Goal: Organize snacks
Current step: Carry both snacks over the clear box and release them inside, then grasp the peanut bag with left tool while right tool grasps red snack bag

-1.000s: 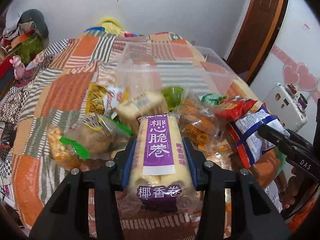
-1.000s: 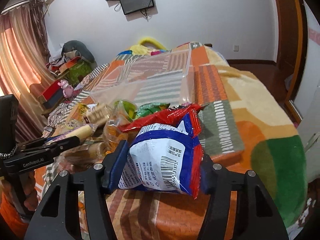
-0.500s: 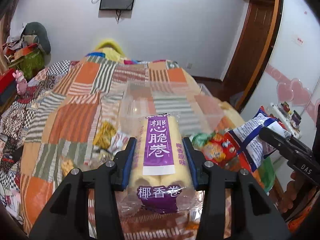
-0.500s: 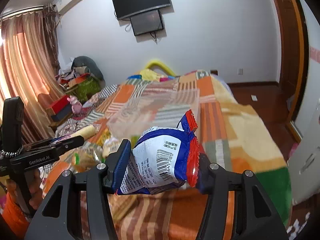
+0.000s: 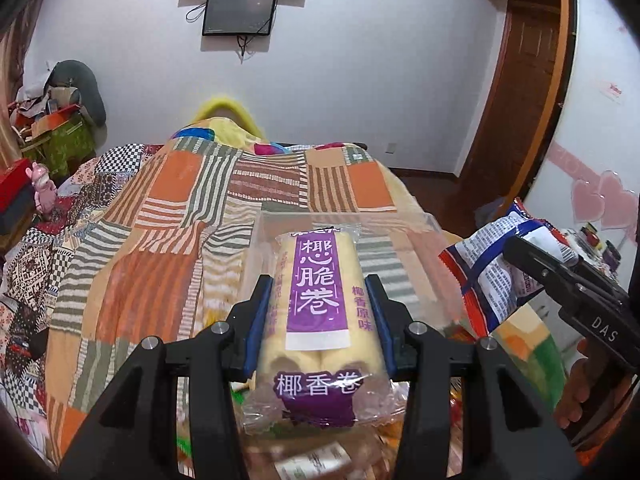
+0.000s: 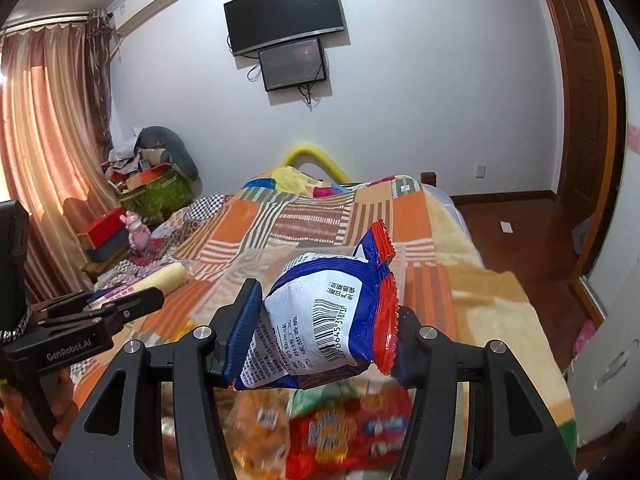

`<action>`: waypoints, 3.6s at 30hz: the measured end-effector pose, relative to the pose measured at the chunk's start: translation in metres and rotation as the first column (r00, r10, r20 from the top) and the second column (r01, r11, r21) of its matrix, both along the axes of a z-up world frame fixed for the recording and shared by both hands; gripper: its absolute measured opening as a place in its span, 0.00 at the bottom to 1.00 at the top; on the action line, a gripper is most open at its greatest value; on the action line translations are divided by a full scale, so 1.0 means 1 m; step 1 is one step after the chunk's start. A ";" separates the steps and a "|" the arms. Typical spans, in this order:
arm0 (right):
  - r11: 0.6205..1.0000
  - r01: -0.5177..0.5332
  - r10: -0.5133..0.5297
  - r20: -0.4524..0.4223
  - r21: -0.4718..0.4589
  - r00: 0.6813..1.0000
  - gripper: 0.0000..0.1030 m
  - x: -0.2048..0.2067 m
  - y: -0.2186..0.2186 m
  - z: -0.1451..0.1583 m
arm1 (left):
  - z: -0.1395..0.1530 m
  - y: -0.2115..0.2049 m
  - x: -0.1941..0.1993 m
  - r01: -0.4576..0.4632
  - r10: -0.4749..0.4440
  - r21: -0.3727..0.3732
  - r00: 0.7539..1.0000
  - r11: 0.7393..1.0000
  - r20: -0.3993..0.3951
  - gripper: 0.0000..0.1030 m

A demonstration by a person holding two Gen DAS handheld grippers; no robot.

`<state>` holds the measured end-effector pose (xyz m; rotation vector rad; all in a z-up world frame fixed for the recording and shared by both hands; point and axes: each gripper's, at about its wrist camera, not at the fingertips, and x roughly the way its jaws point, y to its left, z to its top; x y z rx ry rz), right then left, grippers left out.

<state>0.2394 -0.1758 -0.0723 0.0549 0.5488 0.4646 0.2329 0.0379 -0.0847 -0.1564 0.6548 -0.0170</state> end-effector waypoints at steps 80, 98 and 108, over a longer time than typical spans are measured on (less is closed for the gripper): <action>0.961 -0.046 -0.022 -0.240 -0.274 0.970 0.95 -0.036 -0.022 -0.090 | -0.148 0.136 -0.095 -0.155 0.149 0.007 0.932 0.988 -0.329 0.77; 0.955 -0.108 0.013 -0.326 -0.275 0.945 0.99 -0.009 -0.015 -0.116 | -0.164 0.137 -0.061 -0.219 0.246 0.117 0.913 0.969 -0.325 0.42; 0.972 -0.101 0.030 -0.317 -0.211 0.948 0.63 -0.026 -0.036 -0.105 | -0.144 0.140 -0.084 -0.219 0.233 0.080 0.923 0.972 -0.307 0.32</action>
